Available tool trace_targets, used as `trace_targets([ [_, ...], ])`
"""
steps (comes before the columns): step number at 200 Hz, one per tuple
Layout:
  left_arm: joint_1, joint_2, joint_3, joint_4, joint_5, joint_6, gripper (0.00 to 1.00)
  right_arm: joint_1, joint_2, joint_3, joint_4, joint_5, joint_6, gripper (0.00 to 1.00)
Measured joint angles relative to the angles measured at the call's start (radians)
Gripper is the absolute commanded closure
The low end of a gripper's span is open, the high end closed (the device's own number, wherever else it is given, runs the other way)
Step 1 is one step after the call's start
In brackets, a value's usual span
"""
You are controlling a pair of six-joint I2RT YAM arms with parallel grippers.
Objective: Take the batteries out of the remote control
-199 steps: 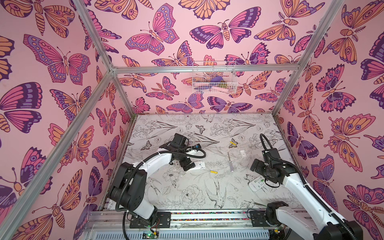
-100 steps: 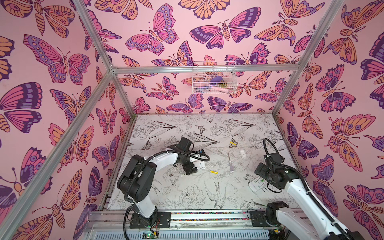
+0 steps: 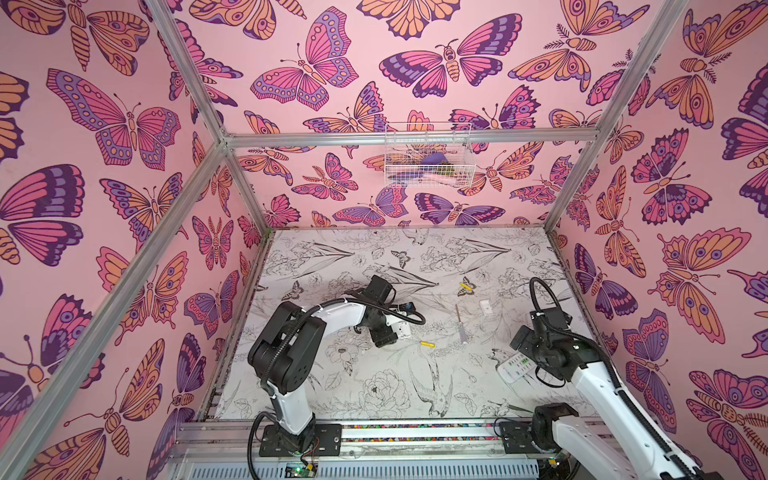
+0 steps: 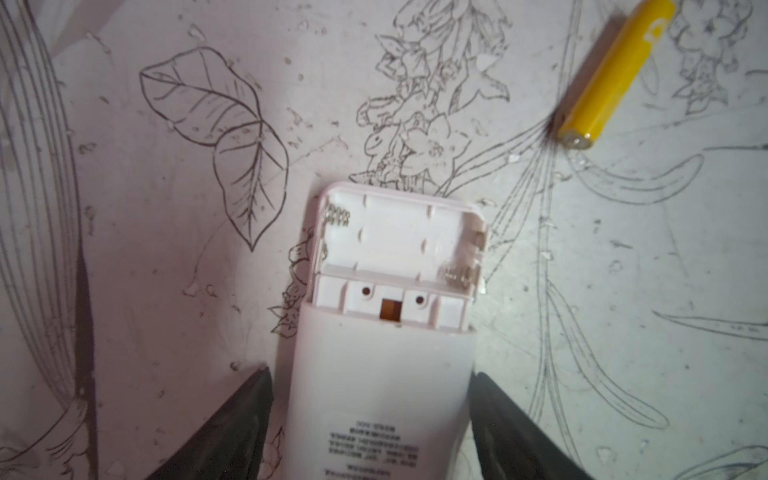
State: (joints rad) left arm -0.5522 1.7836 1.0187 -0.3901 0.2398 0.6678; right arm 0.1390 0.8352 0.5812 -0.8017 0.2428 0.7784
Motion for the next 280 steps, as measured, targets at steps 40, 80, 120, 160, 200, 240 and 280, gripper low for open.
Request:
trace_targets([
  [40, 0.001, -0.004, -0.003, 0.009, -0.021, -0.008, 0.48, 0.000, -0.005, 0.000, 0.001, 0.000, 0.000, 0.00],
  [80, 0.056, -0.035, -0.040, 0.058, -0.068, -0.035, 0.52, 0.000, -0.006, 0.000, 0.000, -0.005, 0.001, 0.00],
  [120, 0.189, -0.088, -0.090, 0.122, -0.112, -0.106, 0.49, 0.000, 0.009, -0.005, 0.003, -0.019, 0.011, 0.00],
  [160, 0.304, -0.110, -0.094, 0.204, -0.157, -0.203, 0.44, 0.000, 0.024, -0.062, 0.021, -0.039, 0.052, 0.02],
  [200, 0.349, -0.110, -0.095, 0.219, -0.156, -0.261, 0.42, 0.000, 0.025, -0.104, 0.036, -0.048, 0.096, 0.03],
  [240, 0.349, -0.110, -0.096, 0.226, -0.146, -0.276, 0.32, 0.000, 0.050, -0.126, 0.066, -0.069, 0.115, 0.04],
  [280, 0.349, -0.105, -0.096, 0.233, -0.135, -0.286, 0.16, 0.000, 0.087, -0.130, 0.093, -0.095, 0.115, 0.04],
])
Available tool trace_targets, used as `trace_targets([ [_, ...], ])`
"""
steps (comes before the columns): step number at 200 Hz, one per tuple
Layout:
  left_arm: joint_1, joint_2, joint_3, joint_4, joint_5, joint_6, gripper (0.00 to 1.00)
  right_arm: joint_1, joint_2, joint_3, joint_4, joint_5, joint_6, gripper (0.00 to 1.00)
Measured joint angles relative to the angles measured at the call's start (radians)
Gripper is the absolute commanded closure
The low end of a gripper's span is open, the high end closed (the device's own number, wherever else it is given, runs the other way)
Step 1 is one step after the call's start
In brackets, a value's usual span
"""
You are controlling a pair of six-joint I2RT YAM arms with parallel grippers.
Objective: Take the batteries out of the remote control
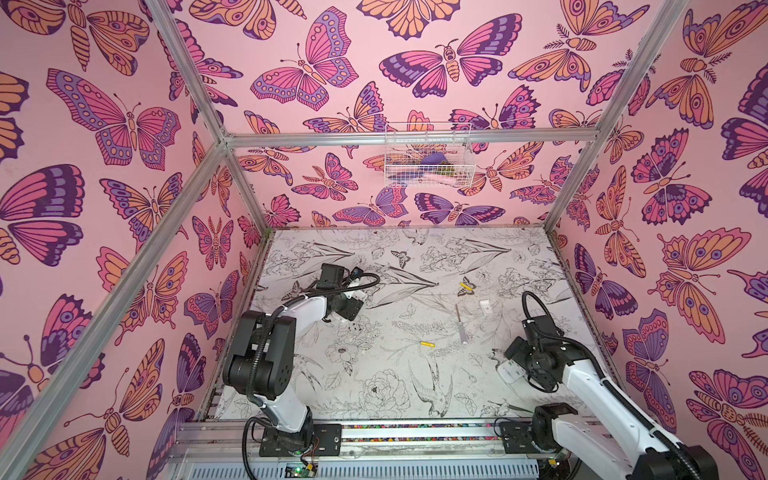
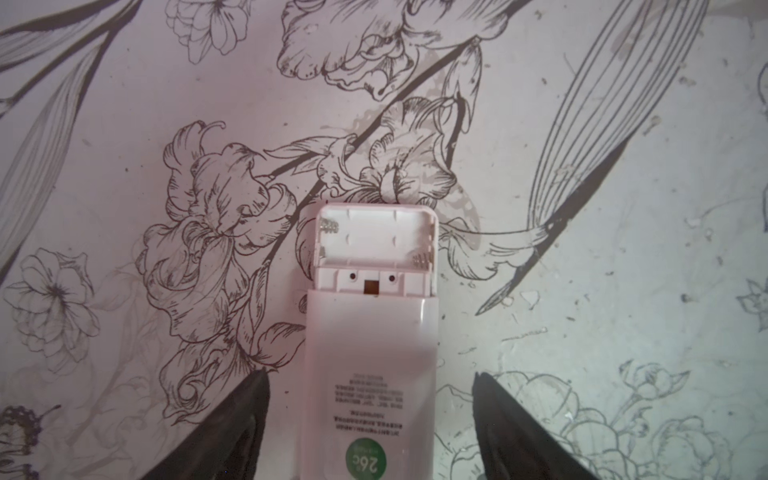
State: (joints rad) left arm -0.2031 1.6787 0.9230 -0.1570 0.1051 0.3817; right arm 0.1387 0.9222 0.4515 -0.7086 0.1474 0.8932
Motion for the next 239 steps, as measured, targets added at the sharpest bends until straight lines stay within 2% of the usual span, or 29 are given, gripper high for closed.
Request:
trace_targets([
  [48, 0.000, -0.011, -0.001, 0.001, 0.005, -0.002, 0.06, 0.000, 0.034, -0.001, 0.029, -0.019, 0.001, 0.09],
  [84, 0.002, -0.098, -0.011, 0.003, 0.012, -0.005, 0.02, 0.000, 0.065, -0.003, 0.051, -0.027, 0.007, 0.14],
  [141, 0.035, -0.147, 0.019, -0.002, 0.017, -0.010, 0.00, 0.000, 0.113, -0.015, 0.105, -0.018, 0.023, 0.23],
  [169, 0.040, -0.158, 0.108, -0.044, 0.006, -0.010, 0.00, 0.000, 0.128, -0.014, 0.127, -0.005, 0.022, 0.31],
  [210, 0.040, -0.214, 0.283, -0.145, 0.013, -0.009, 0.00, -0.002, 0.158, -0.007, 0.169, 0.002, 0.013, 0.49],
  [239, 0.040, -0.253, 0.369, -0.227, 0.071, -0.066, 0.00, -0.002, 0.169, -0.005, 0.188, 0.002, 0.004, 0.59],
])
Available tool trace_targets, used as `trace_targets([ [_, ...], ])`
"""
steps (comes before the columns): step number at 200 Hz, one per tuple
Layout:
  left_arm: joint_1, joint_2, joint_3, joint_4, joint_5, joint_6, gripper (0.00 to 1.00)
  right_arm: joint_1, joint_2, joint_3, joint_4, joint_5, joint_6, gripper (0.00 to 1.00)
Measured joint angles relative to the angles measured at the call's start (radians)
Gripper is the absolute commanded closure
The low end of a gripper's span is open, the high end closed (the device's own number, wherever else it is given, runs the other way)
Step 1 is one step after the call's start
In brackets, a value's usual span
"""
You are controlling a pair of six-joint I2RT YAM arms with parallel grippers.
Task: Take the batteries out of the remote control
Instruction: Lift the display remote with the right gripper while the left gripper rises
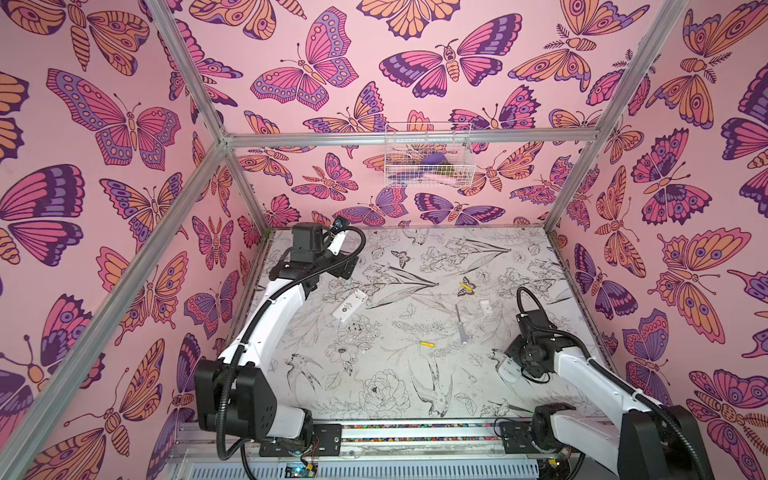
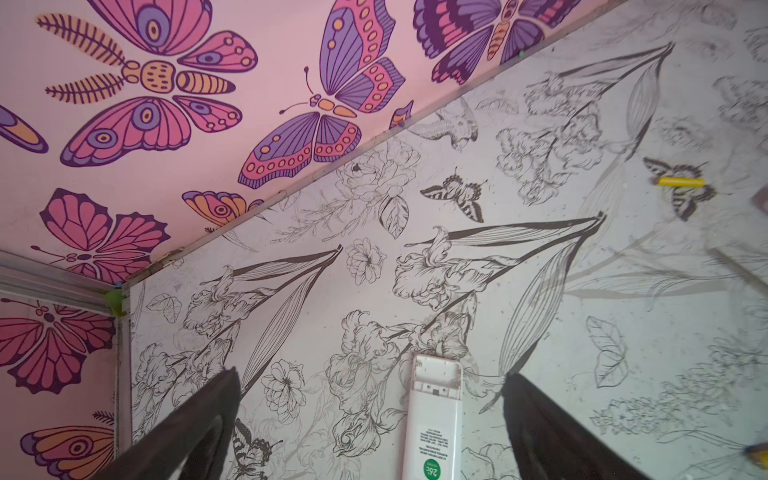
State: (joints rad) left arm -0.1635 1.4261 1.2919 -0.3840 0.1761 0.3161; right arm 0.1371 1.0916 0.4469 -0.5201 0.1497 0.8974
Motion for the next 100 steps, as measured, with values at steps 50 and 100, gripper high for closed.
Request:
trace_targets([
  [50, 0.015, -0.008, -0.062, -0.070, 0.187, -0.127, 0.00, 0.000, 0.088, 0.050, 0.032, -0.001, -0.038, 0.72],
  [100, 0.079, -0.011, -0.163, -0.085, 0.308, -0.150, 0.00, 0.000, 0.120, 0.111, -0.004, 0.000, -0.113, 0.78],
])
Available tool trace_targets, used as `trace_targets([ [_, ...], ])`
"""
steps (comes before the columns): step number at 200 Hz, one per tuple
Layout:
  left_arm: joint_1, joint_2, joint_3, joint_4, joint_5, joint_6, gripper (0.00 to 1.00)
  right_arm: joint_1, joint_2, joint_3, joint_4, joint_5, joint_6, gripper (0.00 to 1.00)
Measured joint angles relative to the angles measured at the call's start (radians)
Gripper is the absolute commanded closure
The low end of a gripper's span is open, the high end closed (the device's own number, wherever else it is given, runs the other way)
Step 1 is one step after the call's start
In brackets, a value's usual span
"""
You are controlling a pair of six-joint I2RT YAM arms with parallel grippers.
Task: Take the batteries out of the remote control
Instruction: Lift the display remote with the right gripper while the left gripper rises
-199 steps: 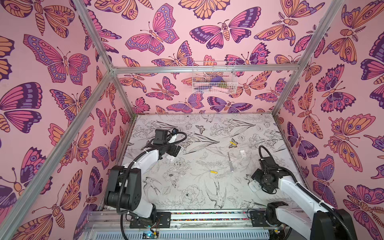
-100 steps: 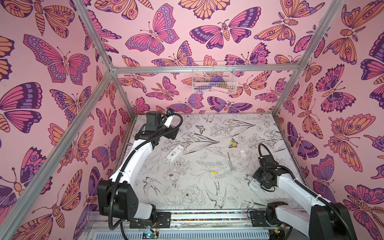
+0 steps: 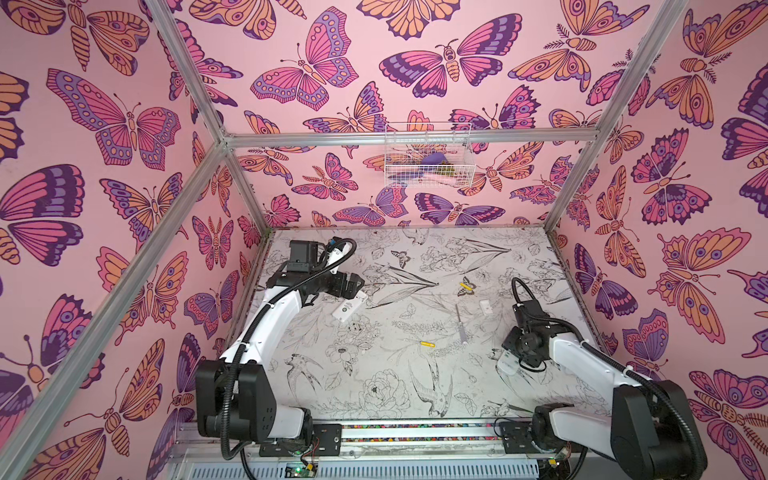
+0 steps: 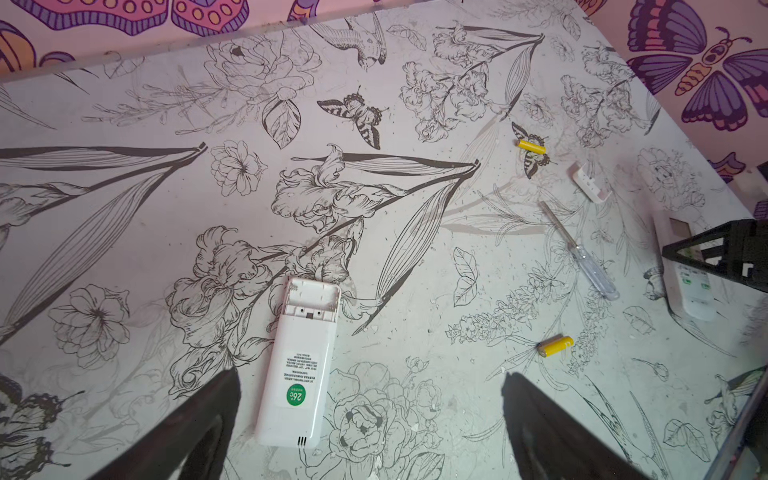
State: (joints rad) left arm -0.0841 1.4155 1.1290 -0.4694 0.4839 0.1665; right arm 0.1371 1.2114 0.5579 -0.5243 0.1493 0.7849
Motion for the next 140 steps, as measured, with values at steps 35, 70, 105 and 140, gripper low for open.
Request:
trace_targets([
  [35, 0.021, -0.012, -0.008, 0.010, 0.035, 0.003, 0.00, 0.000, 0.000, 0.109, -0.013, -0.012, -0.097, 0.85],
  [70, 0.027, -0.032, -0.007, 0.013, 0.072, 0.014, 0.00, 0.000, -0.004, 0.209, 0.034, -0.086, -0.221, 0.89],
  [105, 0.027, -0.037, 0.088, -0.072, 0.109, 0.092, 0.00, 0.018, -0.010, 0.263, 0.120, -0.177, -0.341, 0.91],
  [140, 0.027, -0.032, 0.285, -0.154, 0.177, 0.224, 0.00, 0.070, -0.010, 0.278, 0.227, -0.282, -0.449, 0.97],
])
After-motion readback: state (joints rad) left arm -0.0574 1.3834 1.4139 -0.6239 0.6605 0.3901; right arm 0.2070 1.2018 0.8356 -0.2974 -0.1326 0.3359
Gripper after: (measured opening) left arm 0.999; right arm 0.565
